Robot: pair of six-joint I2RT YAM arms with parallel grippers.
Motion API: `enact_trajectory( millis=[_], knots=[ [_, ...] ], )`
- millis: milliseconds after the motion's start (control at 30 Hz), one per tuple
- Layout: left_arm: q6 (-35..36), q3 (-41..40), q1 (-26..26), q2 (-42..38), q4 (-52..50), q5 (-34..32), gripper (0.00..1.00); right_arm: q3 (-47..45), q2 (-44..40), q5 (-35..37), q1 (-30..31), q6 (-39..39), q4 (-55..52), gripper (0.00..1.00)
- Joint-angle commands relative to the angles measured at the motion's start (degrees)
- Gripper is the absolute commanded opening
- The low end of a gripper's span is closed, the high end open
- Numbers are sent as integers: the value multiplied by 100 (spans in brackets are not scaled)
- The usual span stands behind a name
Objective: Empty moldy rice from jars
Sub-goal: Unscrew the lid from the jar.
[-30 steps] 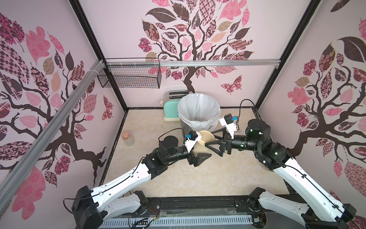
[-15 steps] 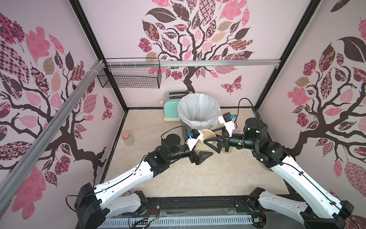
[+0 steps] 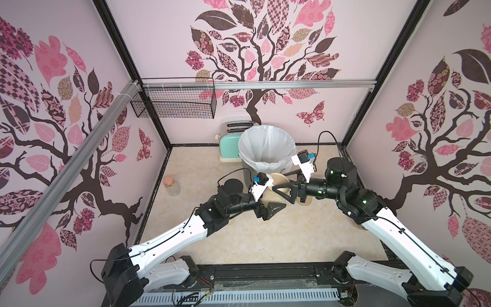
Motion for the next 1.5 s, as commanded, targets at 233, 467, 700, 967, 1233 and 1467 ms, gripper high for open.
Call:
enact_trajectory(
  millis=[233,467,700,967,1233,1467],
  knots=[
    [-152,331,-17,-234,691,378,68,-53,17,-880,14,-497,382,63],
    [-189,369,-22,-449,507,622,68,-94,67,-1809,-53,-905,598,59],
    [-357,505,-17,-540,507,954,67,-114,140,-2702,-238,-1060,907,56],
    [-509,680,-16,-522,507,1374,67,-254,203,-3963,-568,-770,1768,57],
    [-417,686,-16,-573,507,1185,67,-112,242,-3585,-569,-928,1430,96],
    [-262,554,-8,-628,275,724,67,80,-281,-2004,-567,-1110,365,99]
  ],
)
